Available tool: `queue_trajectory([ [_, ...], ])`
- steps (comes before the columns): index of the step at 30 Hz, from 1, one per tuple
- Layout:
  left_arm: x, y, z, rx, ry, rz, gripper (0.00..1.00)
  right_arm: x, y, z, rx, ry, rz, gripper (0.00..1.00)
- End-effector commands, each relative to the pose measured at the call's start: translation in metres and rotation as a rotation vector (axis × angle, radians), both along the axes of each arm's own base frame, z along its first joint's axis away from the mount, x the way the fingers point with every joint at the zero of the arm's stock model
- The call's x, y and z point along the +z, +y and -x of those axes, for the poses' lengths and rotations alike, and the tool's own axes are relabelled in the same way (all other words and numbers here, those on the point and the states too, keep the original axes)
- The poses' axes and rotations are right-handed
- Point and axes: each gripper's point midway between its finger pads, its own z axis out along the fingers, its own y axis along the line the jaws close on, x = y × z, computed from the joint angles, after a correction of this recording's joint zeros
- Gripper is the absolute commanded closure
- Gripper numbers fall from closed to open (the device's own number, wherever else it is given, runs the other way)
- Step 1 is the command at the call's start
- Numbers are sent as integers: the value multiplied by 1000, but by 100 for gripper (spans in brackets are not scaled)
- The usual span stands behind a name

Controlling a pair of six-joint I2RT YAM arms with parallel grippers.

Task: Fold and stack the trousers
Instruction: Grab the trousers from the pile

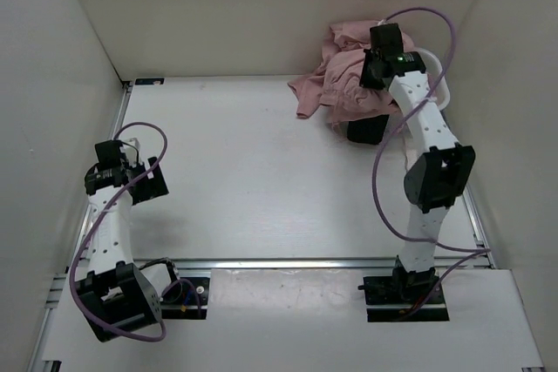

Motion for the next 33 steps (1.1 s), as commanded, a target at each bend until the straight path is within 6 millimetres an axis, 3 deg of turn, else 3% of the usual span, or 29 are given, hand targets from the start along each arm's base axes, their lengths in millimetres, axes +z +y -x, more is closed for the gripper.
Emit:
queue_trajectory([
  [1,11,3,-10,-3,-45,-16,0,134,26,32,54,-335,-29,100],
  [2,15,3,-12,-3,-55,-20,0,150,35,40,72,-373,-27,100],
  [3,18,6,-13,3,-61,-33,0,164,67,57,138,-408,-48,100],
  [4,21,8,-14,9,-75,-47,0,188,84,71,179,-470,-82,100],
  [5,21,8,-14,9,-75,-47,0,198,106,83,220,-495,-116,100],
  [6,26,14,-15,24,-79,-72,0,202,155,108,324,-502,-164,100],
  [8,29,20,-15,43,-79,-101,0,230,207,138,424,-587,-255,100],
  [9,34,24,-16,53,-87,-120,0,237,256,173,556,-598,-322,100],
  [10,39,31,-18,75,-85,-152,0,242,283,185,604,-608,-372,100],
  [12,46,37,-19,93,-95,-181,0,280,325,223,682,-661,-545,100],
  [14,63,45,-22,117,-132,-210,0,321,339,240,702,-726,-702,100],
  [15,69,45,-24,119,-147,-214,0,331,343,247,698,-732,-759,100],
  [18,93,51,-31,135,-202,-245,0,349,328,258,634,-730,-936,100],
  [19,100,52,-33,136,-218,-250,0,343,326,257,584,-692,-980,100],
  [20,110,53,-36,139,-243,-257,0,311,328,249,531,-621,-941,100],
  [22,116,53,-41,134,-258,-254,0,279,299,229,310,-496,-964,100],
  [23,117,54,-43,133,-255,-253,0,251,268,199,148,-448,-923,100],
  [24,124,52,-46,125,-276,-247,0,183,241,197,44,-290,-803,100],
  [25,121,51,-48,118,-262,-235,0,148,221,194,-34,-213,-769,100],
  [26,118,50,-50,111,-251,-225,0,113,188,183,-167,-152,-755,96],
  [27,120,51,-52,111,-255,-226,0,97,159,195,-221,-128,-756,86],
  [28,120,51,-52,111,-255,-226,0,18,137,212,-281,0,-659,52],
  [29,119,51,-54,110,-242,-222,0,-6,110,215,-349,25,-639,34],
  [30,113,52,-56,109,-223,-216,0,-13,91,227,-372,28,-640,24],
  [31,109,52,-55,108,-204,-211,0,-36,66,240,-425,77,-567,12],
  [32,104,49,-55,98,-187,-194,0,-54,48,255,-423,111,-479,9],
  [33,99,40,-55,67,-166,-170,0,-51,31,261,-432,80,-412,7],
])
